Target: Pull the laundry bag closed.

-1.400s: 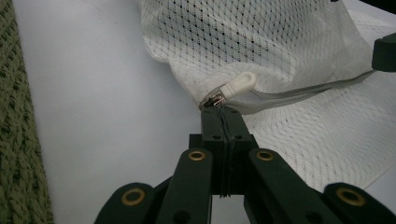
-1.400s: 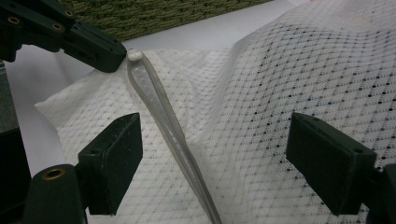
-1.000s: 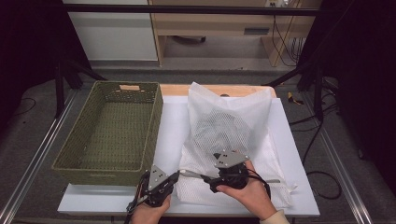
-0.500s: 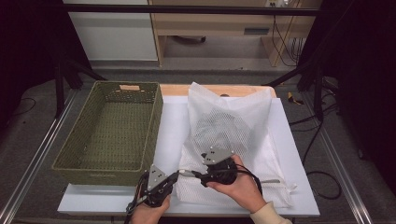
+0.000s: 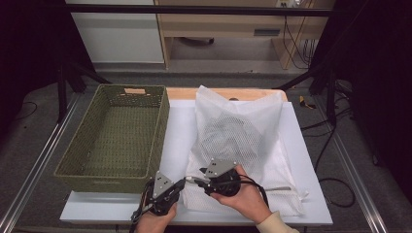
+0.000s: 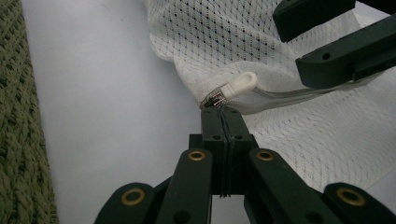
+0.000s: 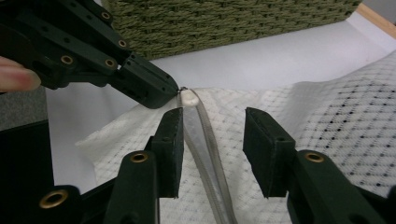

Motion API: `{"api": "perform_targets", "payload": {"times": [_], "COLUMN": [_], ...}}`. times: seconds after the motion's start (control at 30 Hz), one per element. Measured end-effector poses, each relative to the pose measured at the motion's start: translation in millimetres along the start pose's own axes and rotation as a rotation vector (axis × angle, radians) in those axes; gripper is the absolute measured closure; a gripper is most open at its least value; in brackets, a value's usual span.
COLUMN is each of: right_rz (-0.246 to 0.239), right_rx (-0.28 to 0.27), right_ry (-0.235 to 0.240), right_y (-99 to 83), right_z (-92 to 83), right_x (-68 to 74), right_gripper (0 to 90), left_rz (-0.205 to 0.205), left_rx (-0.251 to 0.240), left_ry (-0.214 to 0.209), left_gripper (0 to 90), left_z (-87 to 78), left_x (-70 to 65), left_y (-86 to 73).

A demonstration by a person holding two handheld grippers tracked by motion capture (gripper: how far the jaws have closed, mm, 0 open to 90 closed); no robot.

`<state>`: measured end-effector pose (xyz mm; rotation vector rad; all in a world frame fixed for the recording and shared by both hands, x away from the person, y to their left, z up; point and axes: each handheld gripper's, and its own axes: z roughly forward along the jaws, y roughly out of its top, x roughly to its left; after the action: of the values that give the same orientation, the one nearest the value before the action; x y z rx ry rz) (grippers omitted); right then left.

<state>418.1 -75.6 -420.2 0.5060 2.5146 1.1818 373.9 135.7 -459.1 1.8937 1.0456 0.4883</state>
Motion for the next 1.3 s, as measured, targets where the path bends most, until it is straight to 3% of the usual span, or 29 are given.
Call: {"api": "perform_targets", "payload": {"times": [0.7, 1.3], "right_rz": [-0.032, -0.044], "right_rx": [0.027, 0.066], "right_ry": [0.059, 0.055], "right_y": [12.2, 13.2], "right_z": [21.7, 28.2], "right_x": [6.8, 7.9], "right_gripper": [72.7, 80.9], "left_rz": [0.004, 0.013], "left_rx": [-0.003, -0.001], "left_ry": [0.001, 0.004], "left_gripper": [90.0, 90.0], "left_z": [-0.9, -0.6], "left_x": [-0.3, -0.7], "left_y": [0.1, -0.2]}}
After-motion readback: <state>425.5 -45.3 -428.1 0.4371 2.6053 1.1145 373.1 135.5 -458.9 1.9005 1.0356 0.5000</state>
